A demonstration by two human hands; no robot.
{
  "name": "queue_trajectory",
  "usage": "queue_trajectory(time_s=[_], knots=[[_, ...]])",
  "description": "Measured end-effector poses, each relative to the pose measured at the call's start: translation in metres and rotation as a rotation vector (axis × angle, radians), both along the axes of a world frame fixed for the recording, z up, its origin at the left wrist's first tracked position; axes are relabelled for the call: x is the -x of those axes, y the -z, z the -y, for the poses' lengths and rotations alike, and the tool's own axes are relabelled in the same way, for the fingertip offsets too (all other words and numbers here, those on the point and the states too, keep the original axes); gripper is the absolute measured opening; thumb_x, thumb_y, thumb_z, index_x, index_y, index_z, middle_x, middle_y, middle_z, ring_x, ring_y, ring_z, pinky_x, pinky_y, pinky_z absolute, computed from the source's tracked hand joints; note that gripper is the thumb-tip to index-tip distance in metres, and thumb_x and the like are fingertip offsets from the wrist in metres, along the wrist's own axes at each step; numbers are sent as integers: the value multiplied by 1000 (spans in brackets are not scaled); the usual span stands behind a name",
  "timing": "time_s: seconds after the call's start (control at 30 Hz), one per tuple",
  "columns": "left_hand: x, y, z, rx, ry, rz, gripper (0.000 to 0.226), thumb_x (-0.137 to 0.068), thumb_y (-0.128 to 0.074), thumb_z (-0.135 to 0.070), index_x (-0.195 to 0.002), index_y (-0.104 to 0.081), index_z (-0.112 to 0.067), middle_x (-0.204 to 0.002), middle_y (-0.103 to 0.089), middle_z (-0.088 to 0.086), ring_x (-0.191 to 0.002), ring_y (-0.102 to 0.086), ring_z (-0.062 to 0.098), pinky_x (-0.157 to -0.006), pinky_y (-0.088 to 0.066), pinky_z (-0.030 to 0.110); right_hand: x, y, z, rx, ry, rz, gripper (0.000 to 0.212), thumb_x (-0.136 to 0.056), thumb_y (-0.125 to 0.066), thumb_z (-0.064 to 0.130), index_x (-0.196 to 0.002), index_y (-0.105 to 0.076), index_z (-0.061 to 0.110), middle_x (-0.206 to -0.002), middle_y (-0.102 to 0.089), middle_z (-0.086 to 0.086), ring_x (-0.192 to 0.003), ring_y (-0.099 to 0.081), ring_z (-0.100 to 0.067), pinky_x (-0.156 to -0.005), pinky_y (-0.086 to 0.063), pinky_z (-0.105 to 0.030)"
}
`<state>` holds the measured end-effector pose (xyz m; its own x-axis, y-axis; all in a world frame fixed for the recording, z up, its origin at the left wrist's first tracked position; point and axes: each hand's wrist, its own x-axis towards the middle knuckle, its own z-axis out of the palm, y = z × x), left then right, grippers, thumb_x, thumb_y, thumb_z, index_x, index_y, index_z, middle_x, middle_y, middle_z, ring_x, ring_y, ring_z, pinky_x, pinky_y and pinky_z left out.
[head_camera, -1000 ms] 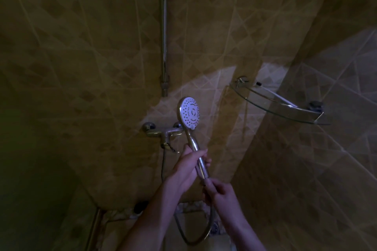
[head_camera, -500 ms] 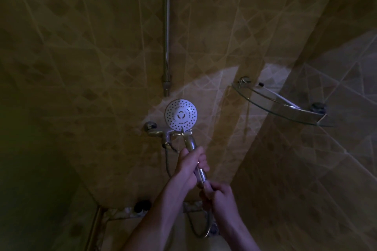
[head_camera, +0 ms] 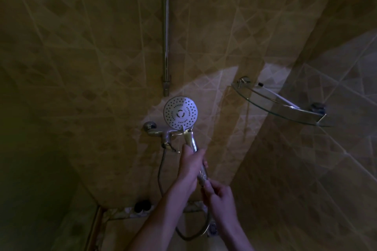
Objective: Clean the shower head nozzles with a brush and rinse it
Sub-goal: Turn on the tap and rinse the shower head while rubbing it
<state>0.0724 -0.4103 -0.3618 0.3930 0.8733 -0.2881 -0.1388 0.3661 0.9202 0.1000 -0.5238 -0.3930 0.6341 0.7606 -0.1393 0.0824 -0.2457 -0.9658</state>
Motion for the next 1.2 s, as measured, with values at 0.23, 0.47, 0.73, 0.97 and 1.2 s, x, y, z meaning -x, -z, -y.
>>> queue_trajectory(time_s=[0.23, 0.47, 0.73, 0.97, 1.2], knots=[[10, 2, -4, 151, 141, 64, 22, -82, -56, 0, -79, -39, -13, -52, -46, 1, -41, -43, 14, -45, -36, 25, 0, -1, 5, -17, -65, -266, 34, -96, -53, 11, -67, -69, 10, -55, -56, -5, -51, -44, -14, -47, -31, -21], [17, 10, 21, 144, 343, 148, 8, -93, -52, -14, -95, -52, -6, -73, -54, 8, -67, -59, 18, -63, -47, 30, -23, 3, 21, -75, -96, -315, 24, -96, -53, 12, -88, -71, -1, -63, -60, -9, -54, -50, -13, -49, -40, -19], [4, 19, 47, 87, 249, 154, 12, -95, -45, -4, -100, -55, -2, -75, -59, 10, -65, -62, 18, -59, -52, 31, -72, 5, 39, 60, -368, -220, 22, -93, -59, 26, -97, -77, 13, -82, -73, -2, -76, -60, -9, -70, -47, -20], [-3, 26, 70, 68, 333, 114, 14, -96, -43, -8, -100, -56, -2, -73, -56, 7, -61, -51, 16, -59, -43, 24, -133, -17, 16, -66, -445, -285, 32, -99, -46, 27, -115, -67, 9, -94, -73, -9, -87, -67, -23, -75, -53, -24], [-10, 32, 68, 324, 352, 270, 12, -92, -44, -4, -99, -52, -1, -69, -55, 14, -59, -52, 22, -58, -43, 30, -126, 11, -9, -143, -544, -744, 48, -91, -60, 43, -120, -60, 5, -110, -64, -24, -63, -55, -27, -50, -53, -36]])
